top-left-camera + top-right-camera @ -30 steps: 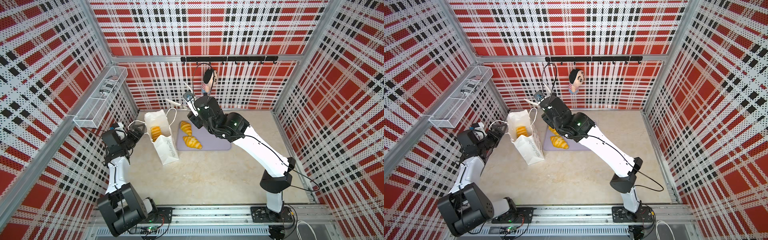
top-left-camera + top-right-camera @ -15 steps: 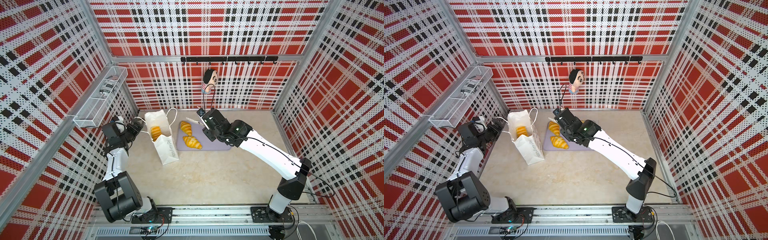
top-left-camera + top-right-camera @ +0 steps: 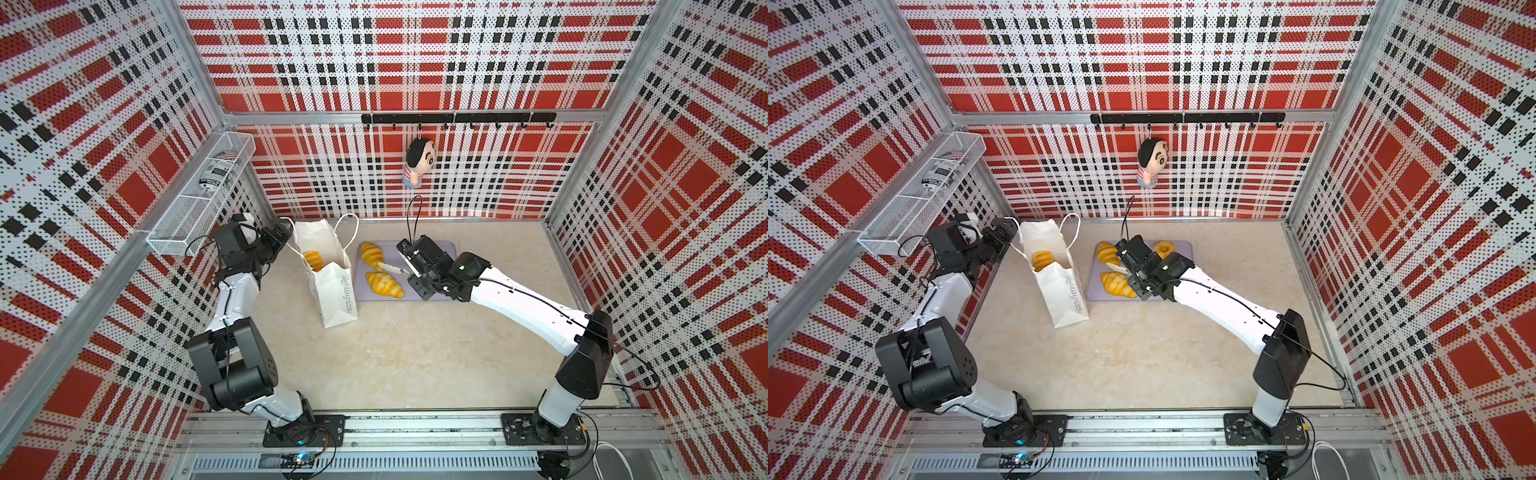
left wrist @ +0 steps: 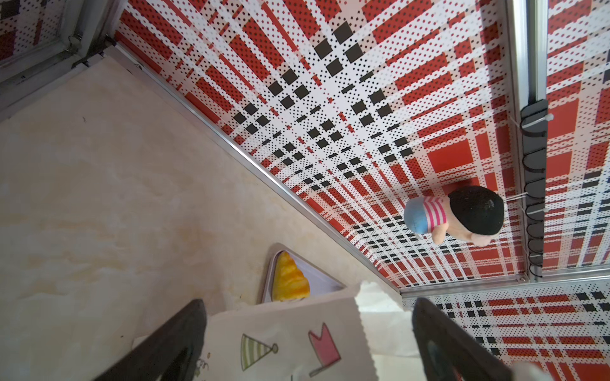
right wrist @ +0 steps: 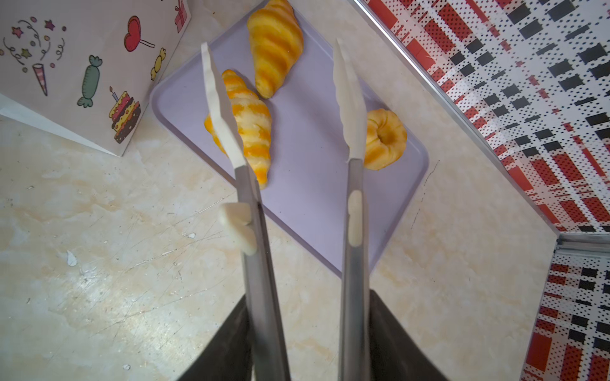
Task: Pack bread into a paper bag
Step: Pick up the fake bread from the plate.
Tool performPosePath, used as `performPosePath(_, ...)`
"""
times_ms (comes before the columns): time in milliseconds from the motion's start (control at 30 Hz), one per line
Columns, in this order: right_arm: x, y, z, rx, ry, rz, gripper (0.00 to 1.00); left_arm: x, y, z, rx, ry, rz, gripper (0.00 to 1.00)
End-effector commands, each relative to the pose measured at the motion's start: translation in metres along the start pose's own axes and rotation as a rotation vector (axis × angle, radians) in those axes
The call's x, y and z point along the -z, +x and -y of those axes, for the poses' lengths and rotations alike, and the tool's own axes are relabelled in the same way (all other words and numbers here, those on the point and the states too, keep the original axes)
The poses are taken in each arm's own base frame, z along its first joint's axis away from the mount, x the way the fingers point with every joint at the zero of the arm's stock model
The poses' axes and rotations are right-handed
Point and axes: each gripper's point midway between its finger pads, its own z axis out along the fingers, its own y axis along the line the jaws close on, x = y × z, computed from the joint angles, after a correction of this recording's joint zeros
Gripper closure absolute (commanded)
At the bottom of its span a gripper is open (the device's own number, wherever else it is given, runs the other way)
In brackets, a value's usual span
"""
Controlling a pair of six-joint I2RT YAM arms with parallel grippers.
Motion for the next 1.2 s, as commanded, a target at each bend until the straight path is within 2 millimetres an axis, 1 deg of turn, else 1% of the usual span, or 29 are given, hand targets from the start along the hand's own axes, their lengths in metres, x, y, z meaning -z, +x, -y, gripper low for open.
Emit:
performPosePath(0,0.006,-0.013,0.005,-0.052,-0.017,0.064,0.48,-0.007,-0.010,0.010,-0.020,0.019,0.011,0.02)
performPosePath(133,-0.007,-0.006,0.000,-0.042,-0.034,0.033,0.48,-0.015,-0.016,0.014,-0.022,0.032,0.001,0.02)
performPosePath(267,-0.020,0.000,-0.012,-0.031,-0.074,0.009,0.48,-0.022,-0.018,0.018,-0.026,0.048,-0.014,0.02)
performPosePath(433,-0.034,0.007,-0.024,-0.018,-0.120,-0.016,0.49,-0.025,-0.013,0.018,-0.025,0.051,-0.028,0.02)
performPosePath(567,-0.044,0.014,-0.031,-0.009,-0.140,-0.044,0.49,-0.019,-0.008,0.020,-0.031,0.049,-0.033,0.02)
performPosePath(700,-0.050,0.017,-0.034,-0.004,-0.143,-0.058,0.49,-0.013,-0.003,0.016,-0.049,0.007,-0.039,0.02)
performPosePath(900,-0.052,0.015,-0.035,0.001,-0.143,-0.055,0.49,-0.003,0.002,-0.004,-0.089,-0.130,-0.046,0.02)
performPosePath(1033,-0.055,0.017,-0.034,0.008,-0.142,-0.061,0.49,0.003,0.006,-0.012,-0.105,-0.187,-0.056,0.02)
performPosePath(1167,-0.063,0.022,-0.035,0.008,-0.151,-0.079,0.49,0.013,0.010,-0.017,-0.129,-0.238,-0.054,0.02)
